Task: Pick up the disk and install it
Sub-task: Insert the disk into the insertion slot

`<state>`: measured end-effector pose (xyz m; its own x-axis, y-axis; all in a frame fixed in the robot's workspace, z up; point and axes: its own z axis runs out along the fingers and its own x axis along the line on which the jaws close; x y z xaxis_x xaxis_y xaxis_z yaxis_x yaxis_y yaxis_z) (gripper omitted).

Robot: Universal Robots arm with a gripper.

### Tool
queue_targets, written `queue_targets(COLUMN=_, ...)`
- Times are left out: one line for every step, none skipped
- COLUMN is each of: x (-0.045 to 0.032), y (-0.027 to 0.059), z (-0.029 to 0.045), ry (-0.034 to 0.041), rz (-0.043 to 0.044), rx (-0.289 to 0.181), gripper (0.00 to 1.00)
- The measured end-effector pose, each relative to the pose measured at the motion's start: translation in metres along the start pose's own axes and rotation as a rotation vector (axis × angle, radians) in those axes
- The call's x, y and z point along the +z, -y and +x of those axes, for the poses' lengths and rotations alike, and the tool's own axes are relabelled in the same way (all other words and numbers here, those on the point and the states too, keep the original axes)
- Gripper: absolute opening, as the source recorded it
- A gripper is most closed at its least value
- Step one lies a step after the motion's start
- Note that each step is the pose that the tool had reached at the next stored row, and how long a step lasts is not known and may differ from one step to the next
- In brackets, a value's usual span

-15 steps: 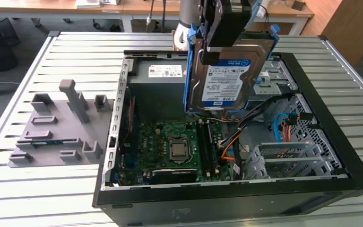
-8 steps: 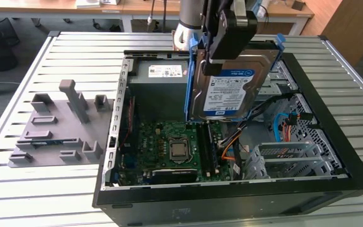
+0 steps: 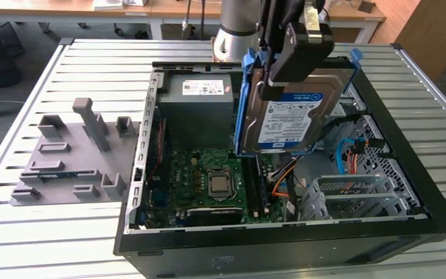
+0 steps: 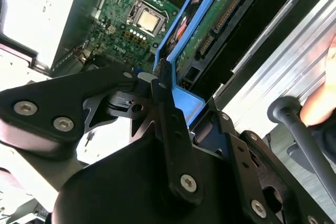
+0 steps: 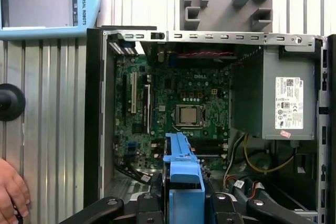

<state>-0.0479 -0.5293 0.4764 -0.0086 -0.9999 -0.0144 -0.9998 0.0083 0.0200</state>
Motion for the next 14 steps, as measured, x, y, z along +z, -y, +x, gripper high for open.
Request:
queue_targets(x=0.0001, y=0.0021, z=0.0005, ry=-0.0001, rz=-0.0001, rx=0.0, gripper=0.36)
queue_targets(x=0.0002, y=0.0038, z=0.0011, ry=-0.0003, rz=-0.0001, rx=0.0, gripper=0.36)
queue_targets(x=0.0004, y=0.0049, z=0.0021, ry=-0.0004, rz=-0.0001, rx=0.0, gripper=0.36)
queue_targets(x=0.0006, y=0.0055, z=0.0034, ry=-0.0001, rz=-0.0001, rx=0.0, gripper=0.36)
queue_targets(x=0.0007, y=0.0057, z=0.0051, ry=-0.0002, rz=-0.0001, rx=0.0, gripper=0.36)
queue_targets(x=0.0009, y=0.0059, z=0.0069, ry=-0.0001, rz=0.0, rx=0.0, gripper=0.36)
queue_targets(x=0.001, y=0.0061, z=0.0087, ry=-0.0003, rz=-0.0001, rx=0.0, gripper=0.36)
queue_targets(x=0.0011, y=0.0062, z=0.0106, ry=-0.0002, rz=-0.0001, rx=0.0, gripper=0.36)
queue_targets(x=0.0013, y=0.0064, z=0.0126, ry=-0.0001, rz=-0.0001, rx=0.0, gripper=0.36)
queue_targets(x=0.0014, y=0.0066, z=0.0145, ry=-0.0002, rz=-0.0001, rx=0.0, gripper=0.36)
queue_targets(x=0.0016, y=0.007, z=0.0162, ry=-0.0002, rz=-0.0001, rx=0.0, gripper=0.36)
queue_targets(x=0.0016, y=0.008, z=0.0172, ry=-0.0001, rz=-0.0001, rx=0.0, gripper=0.36)
queue_targets(x=0.0016, y=0.0099, z=0.0179, ry=-0.0003, rz=-0.0001, rx=0.0, gripper=0.36)
queue_targets(x=0.0017, y=0.0125, z=0.0184, ry=-0.0001, rz=0.0, rx=0.0, gripper=0.36)
